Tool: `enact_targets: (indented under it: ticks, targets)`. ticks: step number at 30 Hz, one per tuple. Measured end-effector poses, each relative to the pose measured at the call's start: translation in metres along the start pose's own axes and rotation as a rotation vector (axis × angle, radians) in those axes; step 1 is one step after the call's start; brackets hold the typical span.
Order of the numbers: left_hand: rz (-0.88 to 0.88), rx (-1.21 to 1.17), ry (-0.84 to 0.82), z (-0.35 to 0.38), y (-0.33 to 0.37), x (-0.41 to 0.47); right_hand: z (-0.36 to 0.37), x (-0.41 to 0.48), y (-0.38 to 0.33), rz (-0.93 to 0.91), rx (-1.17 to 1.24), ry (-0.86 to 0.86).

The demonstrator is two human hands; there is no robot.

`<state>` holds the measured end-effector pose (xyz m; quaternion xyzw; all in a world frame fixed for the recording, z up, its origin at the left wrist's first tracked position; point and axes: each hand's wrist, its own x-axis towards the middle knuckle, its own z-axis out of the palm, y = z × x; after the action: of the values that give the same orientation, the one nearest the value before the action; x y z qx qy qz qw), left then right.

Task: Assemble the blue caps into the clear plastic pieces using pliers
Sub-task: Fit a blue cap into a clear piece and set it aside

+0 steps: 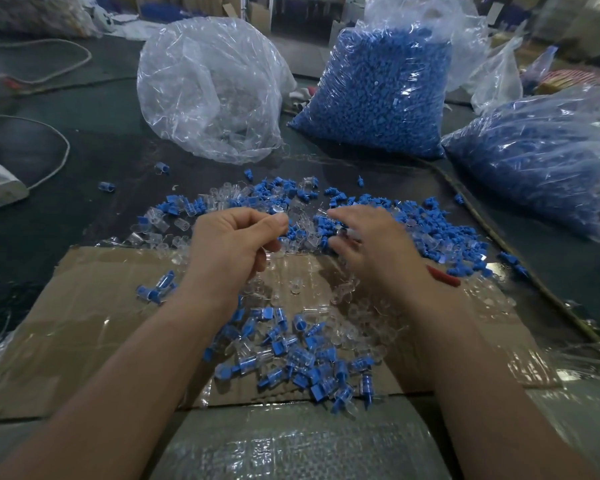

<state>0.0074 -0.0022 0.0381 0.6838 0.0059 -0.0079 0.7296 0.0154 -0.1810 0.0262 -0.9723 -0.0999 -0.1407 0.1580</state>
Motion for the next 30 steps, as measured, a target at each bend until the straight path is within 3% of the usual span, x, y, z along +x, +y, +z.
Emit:
enact_targets:
  ticks: [5,8,10,14,19,25,30]
  targets:
    - [0.002,-0.013,0.002,0.001,0.000,-0.001,0.025,0.009,0.000,0.007,-0.178,-0.311]
    - [0.007,-0.019,0.000,0.002,0.001,-0.001,0.029,0.010,0.003,0.012,-0.191,-0.377]
    - [0.008,-0.027,0.003,0.002,0.001,-0.001,0.027,0.010,0.001,0.006,-0.163,-0.361]
    - [0.003,-0.030,0.008,0.001,0.001,-0.001,0.018,0.009,-0.002,0.009,-0.058,-0.163]
    - [0.000,-0.019,0.005,0.002,0.001,-0.001,0.016,0.007,0.000,0.032,-0.042,-0.128]
    - [-0.003,-0.012,0.001,0.001,0.000,-0.001,0.016,0.014,0.003,0.075,-0.204,-0.286]
    - [-0.006,-0.004,-0.008,0.001,-0.001,-0.001,0.014,0.019,0.004,0.028,-0.291,-0.319]
